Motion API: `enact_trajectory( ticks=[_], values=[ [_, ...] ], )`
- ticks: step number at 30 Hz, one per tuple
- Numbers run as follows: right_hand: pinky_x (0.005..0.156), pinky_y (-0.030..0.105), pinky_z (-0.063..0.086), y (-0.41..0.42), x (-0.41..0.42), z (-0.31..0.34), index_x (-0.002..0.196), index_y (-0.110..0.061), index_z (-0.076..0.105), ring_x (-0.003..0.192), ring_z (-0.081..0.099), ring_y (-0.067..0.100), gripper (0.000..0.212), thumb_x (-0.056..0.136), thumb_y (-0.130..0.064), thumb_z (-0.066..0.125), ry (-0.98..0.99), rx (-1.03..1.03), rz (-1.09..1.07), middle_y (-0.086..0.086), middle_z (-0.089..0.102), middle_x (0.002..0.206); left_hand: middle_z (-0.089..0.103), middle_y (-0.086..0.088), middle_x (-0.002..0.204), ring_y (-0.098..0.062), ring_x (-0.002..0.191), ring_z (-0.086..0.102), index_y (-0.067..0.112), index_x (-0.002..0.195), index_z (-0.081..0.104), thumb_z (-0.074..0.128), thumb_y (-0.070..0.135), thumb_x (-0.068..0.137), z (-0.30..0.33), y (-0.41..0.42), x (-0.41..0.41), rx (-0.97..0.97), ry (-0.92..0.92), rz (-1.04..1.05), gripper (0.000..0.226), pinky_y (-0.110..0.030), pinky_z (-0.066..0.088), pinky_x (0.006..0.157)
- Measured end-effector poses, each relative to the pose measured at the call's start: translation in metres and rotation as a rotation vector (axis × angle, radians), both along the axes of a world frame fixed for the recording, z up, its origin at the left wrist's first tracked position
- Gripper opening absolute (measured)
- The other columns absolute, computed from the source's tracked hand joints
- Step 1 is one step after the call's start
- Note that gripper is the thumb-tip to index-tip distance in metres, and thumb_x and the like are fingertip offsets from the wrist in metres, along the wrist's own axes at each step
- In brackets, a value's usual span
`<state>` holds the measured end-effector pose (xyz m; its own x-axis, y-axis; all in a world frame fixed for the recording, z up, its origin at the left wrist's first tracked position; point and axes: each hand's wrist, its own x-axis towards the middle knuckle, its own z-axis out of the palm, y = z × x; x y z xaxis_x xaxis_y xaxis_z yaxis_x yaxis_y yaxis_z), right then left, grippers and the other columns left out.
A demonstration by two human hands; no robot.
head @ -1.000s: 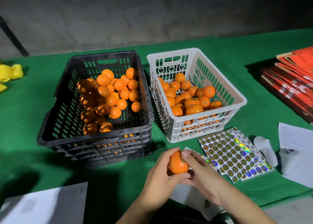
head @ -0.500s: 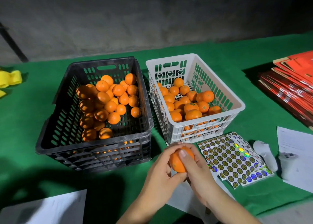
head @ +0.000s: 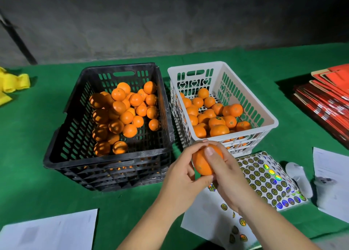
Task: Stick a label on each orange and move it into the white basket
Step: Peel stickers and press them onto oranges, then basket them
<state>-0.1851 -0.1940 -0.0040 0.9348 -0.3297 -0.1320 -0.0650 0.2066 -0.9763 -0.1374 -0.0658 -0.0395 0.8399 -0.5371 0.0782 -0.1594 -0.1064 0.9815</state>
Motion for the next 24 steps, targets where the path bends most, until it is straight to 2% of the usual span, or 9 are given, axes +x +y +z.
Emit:
enact_trajectory(
  ticks=[2,5,7,9,11,13,17,20,24],
  values=[
    [0.096,0.048,0.057,0.000,0.000,-0.001,0.122,-0.025,0.069,0.114,0.070,0.033,0.055,0.082,-0.062,0.074,0.008,0.023,0.017,0.013,0.072,0.119,0.064,0.007,0.131,-0.035,0.099,0.065,0.050,0.148,0.045,0.076,0.030,0.079,0.001,0.000,0.000,-0.030,0.018,-0.040,0.079,-0.060,0.058,0.085],
    [0.081,0.040,0.060,-0.018,0.011,0.003,0.117,-0.028,0.069,0.099,0.073,0.024,0.053,0.084,-0.069,0.066,0.023,-0.171,-0.002,0.007,0.075,0.108,0.031,0.024,0.164,-0.033,0.122,0.059,0.049,0.150,0.043,0.073,0.029,0.094,0.008,0.002,0.005,-0.028,-0.157,-0.053,0.067,-0.041,0.054,0.104],
    [0.062,0.030,0.058,-0.048,0.029,0.005,0.113,-0.031,0.066,0.077,0.072,0.015,0.053,0.082,-0.075,0.064,0.085,-0.350,-0.066,0.006,0.074,0.097,0.021,0.028,0.165,-0.021,0.124,0.060,0.049,0.143,0.050,0.065,0.040,0.099,0.013,0.014,0.022,0.071,-0.338,0.031,0.047,-0.032,0.055,0.100],
    [0.054,0.024,0.056,-0.089,0.050,0.003,0.111,-0.027,0.062,0.063,0.070,0.009,0.052,0.087,-0.073,0.064,0.143,-0.471,-0.138,0.009,0.072,0.096,0.027,0.031,0.159,-0.003,0.114,0.061,0.047,0.135,0.055,0.057,0.046,0.101,0.016,0.033,0.051,0.212,-0.460,0.158,0.035,-0.025,0.057,0.089],
    [0.061,0.036,0.062,-0.130,0.074,-0.004,0.114,-0.023,0.060,0.074,0.074,0.016,0.053,0.089,-0.070,0.062,0.202,-0.593,-0.204,0.011,0.071,0.105,0.039,0.026,0.150,0.000,0.109,0.060,0.039,0.134,0.058,0.053,0.044,0.103,0.015,0.049,0.079,0.429,-0.558,0.237,0.031,-0.031,0.058,0.086],
    [0.084,0.053,0.060,-0.162,0.096,-0.012,0.133,-0.016,0.054,0.103,0.070,0.035,0.072,0.090,-0.074,0.057,0.345,-0.806,-0.240,0.014,0.067,0.122,0.047,0.020,0.143,-0.007,0.115,0.062,0.036,0.135,0.057,0.045,0.048,0.106,0.013,0.048,0.095,0.660,-0.571,0.237,0.034,-0.036,0.057,0.084],
    [0.104,0.054,0.046,-0.174,0.124,-0.024,0.150,-0.016,0.041,0.134,0.045,0.043,0.089,0.093,-0.082,0.025,0.706,-1.251,-0.267,0.021,0.059,0.139,0.059,0.014,0.134,-0.016,0.110,0.066,0.039,0.137,0.046,0.028,0.052,0.107,-0.002,0.027,0.093,0.879,-0.643,0.330,0.037,-0.037,0.051,0.084],
    [0.105,0.050,0.036,-0.130,0.144,-0.035,0.147,-0.015,0.048,0.132,0.043,0.041,0.087,0.093,-0.075,0.014,0.519,-1.373,-0.251,0.017,0.055,0.144,0.059,0.015,0.132,-0.018,0.106,0.066,0.040,0.138,0.044,0.028,0.043,0.107,-0.005,0.026,0.094,0.878,-0.670,0.377,0.036,-0.038,0.050,0.087],
    [0.103,0.050,0.036,-0.059,0.166,-0.052,0.148,-0.025,0.044,0.132,0.040,0.033,0.068,0.097,-0.069,0.034,0.215,-1.424,0.056,0.003,0.045,0.149,0.059,0.015,0.132,-0.017,0.110,0.064,0.042,0.142,0.039,0.030,0.040,0.107,-0.001,0.026,0.093,0.907,-0.635,0.334,0.036,-0.038,0.049,0.089]
  ],
)
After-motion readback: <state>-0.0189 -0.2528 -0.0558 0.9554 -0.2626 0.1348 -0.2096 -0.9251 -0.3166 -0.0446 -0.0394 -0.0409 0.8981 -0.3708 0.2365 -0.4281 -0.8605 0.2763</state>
